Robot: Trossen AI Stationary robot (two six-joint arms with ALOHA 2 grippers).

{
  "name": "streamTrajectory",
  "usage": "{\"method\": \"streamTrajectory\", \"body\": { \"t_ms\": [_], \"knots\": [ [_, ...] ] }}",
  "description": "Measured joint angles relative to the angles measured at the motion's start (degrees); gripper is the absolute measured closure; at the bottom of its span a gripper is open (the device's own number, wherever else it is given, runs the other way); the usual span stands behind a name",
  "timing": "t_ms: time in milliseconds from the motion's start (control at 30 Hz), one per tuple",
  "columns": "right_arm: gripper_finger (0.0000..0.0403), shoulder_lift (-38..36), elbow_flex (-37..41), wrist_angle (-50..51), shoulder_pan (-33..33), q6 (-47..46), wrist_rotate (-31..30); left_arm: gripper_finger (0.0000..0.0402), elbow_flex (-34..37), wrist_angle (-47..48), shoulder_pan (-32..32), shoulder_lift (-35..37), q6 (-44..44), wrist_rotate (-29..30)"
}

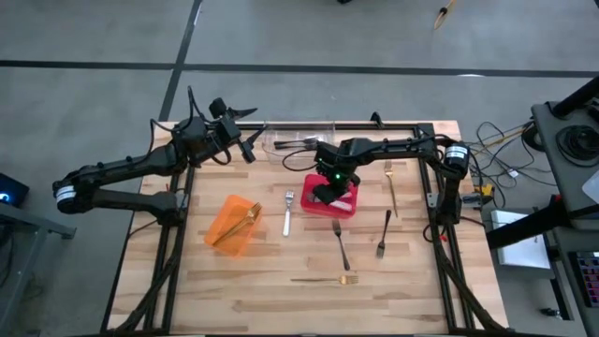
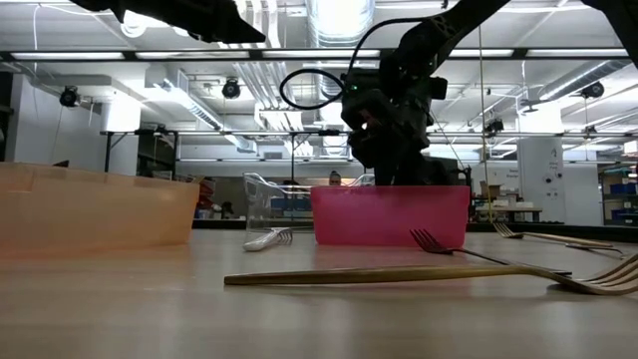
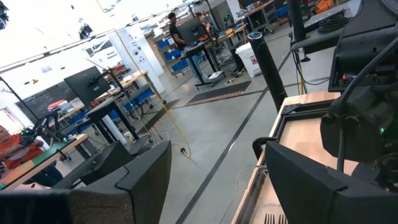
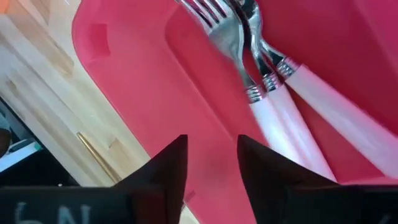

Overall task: Sort silverware by color (type)
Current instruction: Put the white fork into the red bin, then put the gold fork into the orange bin

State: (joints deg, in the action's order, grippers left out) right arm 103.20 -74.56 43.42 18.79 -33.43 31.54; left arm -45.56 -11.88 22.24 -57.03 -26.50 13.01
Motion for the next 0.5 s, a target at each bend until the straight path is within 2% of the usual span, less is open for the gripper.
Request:
{"method": "streamTrajectory", "body": {
  "t_ms": [133, 233, 367, 500],
  "knots": [
    [0.0238, 0.00, 0.00, 0.05, 0.09, 0.05, 0.22, 0.0161, 0.00, 0.00, -0.02, -0.01, 0.00, -0.02],
    [0.0224, 0.00, 0.00, 0.11, 0.35, 0.77, 2.65, 0.0161, 0.00, 0.00, -0.01, -0.01, 0.00, -0.02],
    [0.0221, -0.11, 0.00, 0.17, 0.50, 0.89, 7.48, 0.0161, 0.00, 0.00, 0.00, -0.01, 0.16, 0.00],
    [0.0229, -1.70, 0.00, 0.58, 0.25, 2.32, 7.92, 0.0161, 0.00, 0.01, -0.02, -0.01, 1.36, -0.02]
  ]
}}
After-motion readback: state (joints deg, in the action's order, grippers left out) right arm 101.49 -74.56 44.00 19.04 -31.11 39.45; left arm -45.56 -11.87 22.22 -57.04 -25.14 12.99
